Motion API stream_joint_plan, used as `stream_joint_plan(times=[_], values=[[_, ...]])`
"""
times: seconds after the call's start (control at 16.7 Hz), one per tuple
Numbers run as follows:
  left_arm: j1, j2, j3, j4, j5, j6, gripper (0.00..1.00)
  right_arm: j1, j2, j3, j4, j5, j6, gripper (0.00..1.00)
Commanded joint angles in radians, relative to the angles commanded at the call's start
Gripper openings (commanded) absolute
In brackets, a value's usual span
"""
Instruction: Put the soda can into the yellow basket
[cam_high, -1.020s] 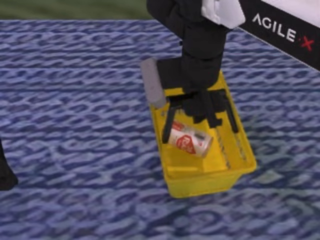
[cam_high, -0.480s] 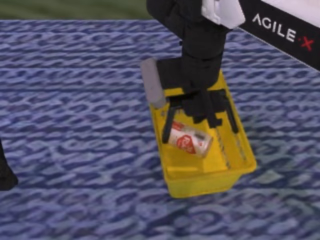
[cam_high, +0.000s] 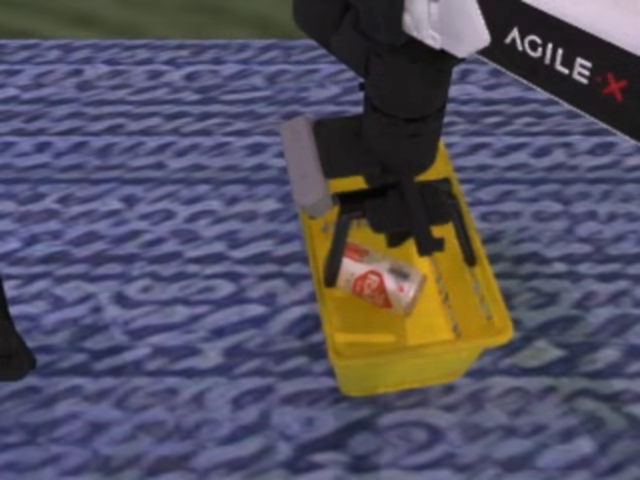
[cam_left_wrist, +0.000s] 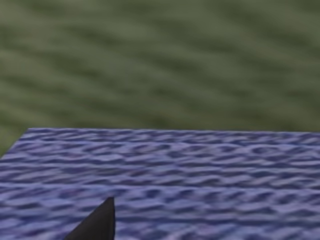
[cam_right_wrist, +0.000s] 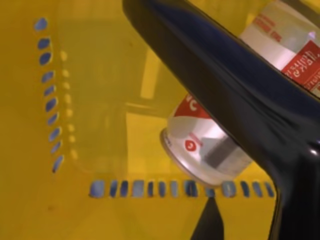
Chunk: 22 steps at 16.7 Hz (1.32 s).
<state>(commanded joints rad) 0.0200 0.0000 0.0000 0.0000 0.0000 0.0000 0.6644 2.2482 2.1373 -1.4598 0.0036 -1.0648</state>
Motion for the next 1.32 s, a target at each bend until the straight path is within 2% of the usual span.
stream_joint_plan(times=[0.84,1.32], values=[[0.0,0.0,0.0,0.0,0.0,0.0,1.0,-0.002,0.002,0.005,-0.004,0.0,-0.001,0.0],[0.0,0.0,0.0,0.0,0.0,0.0,1.0,-0.029,-0.004,0.196,-0.2,0.0,-0.037,0.0]])
